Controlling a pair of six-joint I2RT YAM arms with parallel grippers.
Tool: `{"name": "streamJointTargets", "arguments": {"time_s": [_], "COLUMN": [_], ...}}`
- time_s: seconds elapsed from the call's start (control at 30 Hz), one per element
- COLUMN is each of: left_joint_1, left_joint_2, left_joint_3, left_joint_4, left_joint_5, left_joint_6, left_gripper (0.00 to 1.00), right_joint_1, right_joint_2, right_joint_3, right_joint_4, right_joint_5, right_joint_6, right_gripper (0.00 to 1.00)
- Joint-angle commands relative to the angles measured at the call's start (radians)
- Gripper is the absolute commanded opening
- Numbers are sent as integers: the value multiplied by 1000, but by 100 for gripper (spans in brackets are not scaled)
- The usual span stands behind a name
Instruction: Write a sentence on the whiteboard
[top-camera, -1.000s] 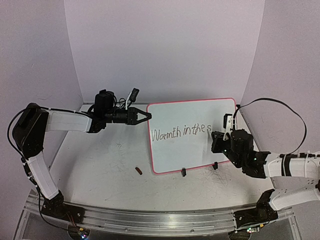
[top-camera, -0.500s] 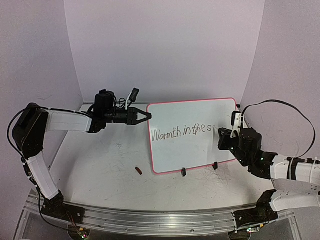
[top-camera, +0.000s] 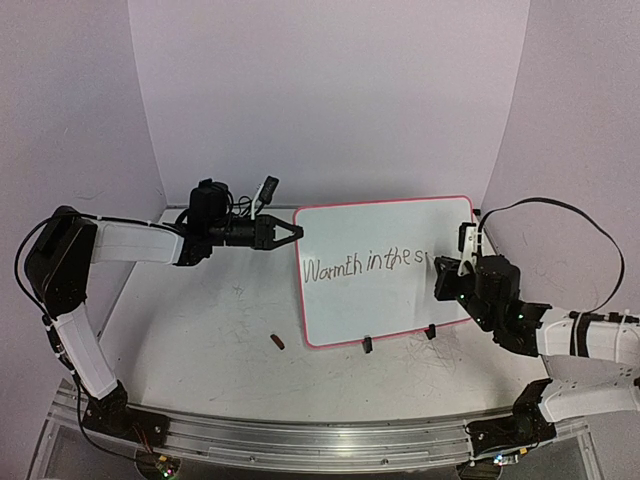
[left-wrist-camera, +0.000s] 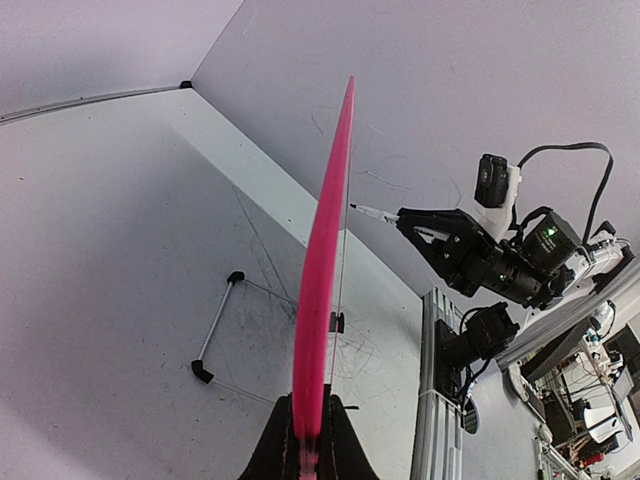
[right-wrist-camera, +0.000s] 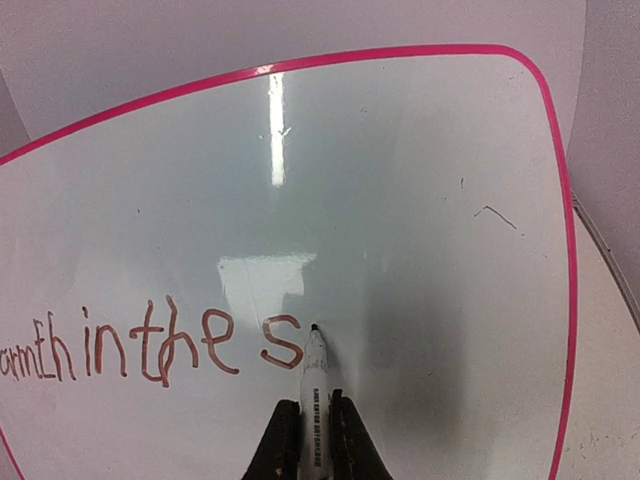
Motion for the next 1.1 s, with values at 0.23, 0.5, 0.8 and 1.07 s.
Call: {"name": "streamJointTargets", "arguments": {"time_s": [0.23,0.5,0.8,1.07], "left_joint_1": [-34,-34,-34,-34], "left_joint_2": [-1,0,-4,-3], "left_joint_3": [12,12,12,12], "left_joint_4": [-51,-50,-50,-51], "left_joint_5": [2,3,2,3], "left_joint_6": [32,32,32,32], "left_gripper": [0,0,0,0], "right_joint_1": [-4,-4,-3,-2], "right_joint_2": [29,45,37,13], "right_joint_3": [34,39,34,15], "right_joint_4": [66,72,19,-46], "right_joint_5": [6,10,8,-18], "right_joint_6": [-16,-18,-3,31], "right_gripper": [0,0,0,0]}}
